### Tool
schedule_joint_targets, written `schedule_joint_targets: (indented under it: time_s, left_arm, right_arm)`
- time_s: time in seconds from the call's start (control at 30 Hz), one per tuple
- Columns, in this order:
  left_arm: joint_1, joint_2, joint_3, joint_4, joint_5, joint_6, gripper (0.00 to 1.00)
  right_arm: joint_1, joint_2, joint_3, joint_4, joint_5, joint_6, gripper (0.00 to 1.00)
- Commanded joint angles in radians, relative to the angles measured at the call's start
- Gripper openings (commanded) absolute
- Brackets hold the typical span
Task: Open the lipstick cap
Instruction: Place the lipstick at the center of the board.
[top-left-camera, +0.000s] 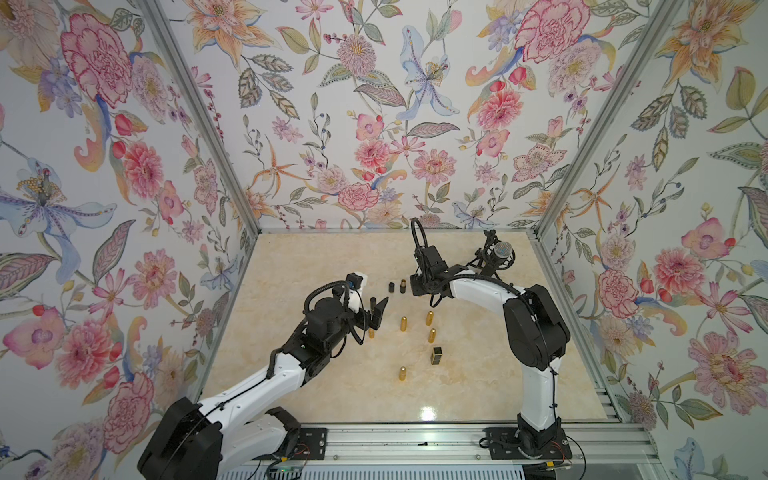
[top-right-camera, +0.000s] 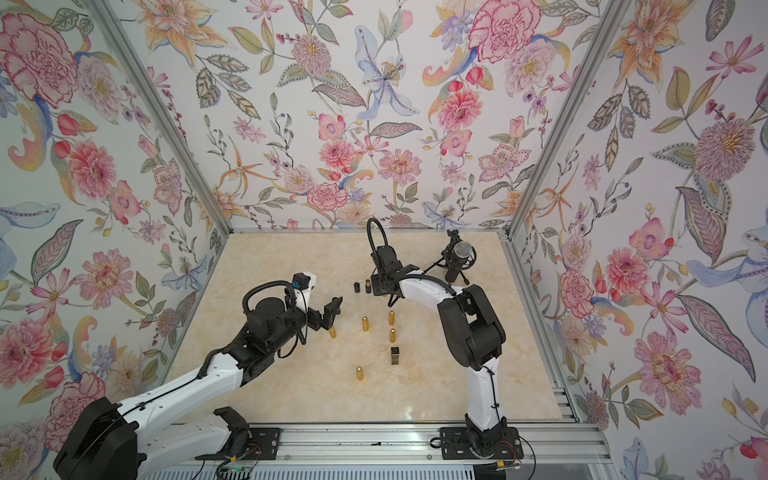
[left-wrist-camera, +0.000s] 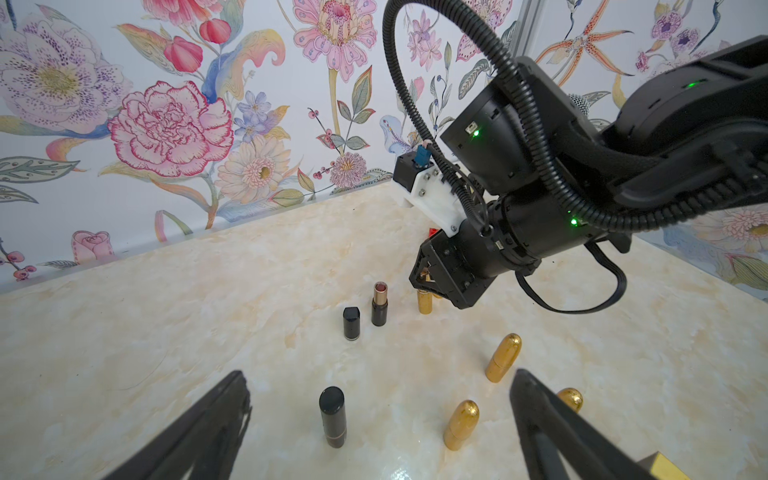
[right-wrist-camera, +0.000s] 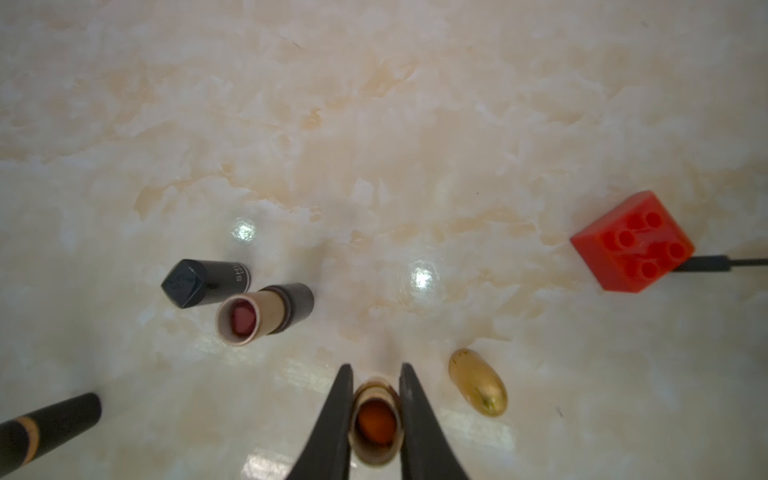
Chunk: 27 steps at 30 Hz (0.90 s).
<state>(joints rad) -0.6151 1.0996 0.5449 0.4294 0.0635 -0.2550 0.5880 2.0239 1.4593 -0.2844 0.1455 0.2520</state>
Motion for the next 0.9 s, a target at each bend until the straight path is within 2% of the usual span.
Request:
schedule_joint_targets:
  time_s: [0.0,0.87]
  left_arm:
    - [0.016,-0.014,-0.020,0.006,-0.013,-0.016,0.99]
    - [0.033,-0.018,-0.022,0.002,-0.011,-0.013,0.99]
  right_arm:
    - [0.012,0.016,0.016,0.062,0.043,-0.039,0.20]
    - [0.009,0.072,-0.005,0.133,0.069,-0.005,0.21]
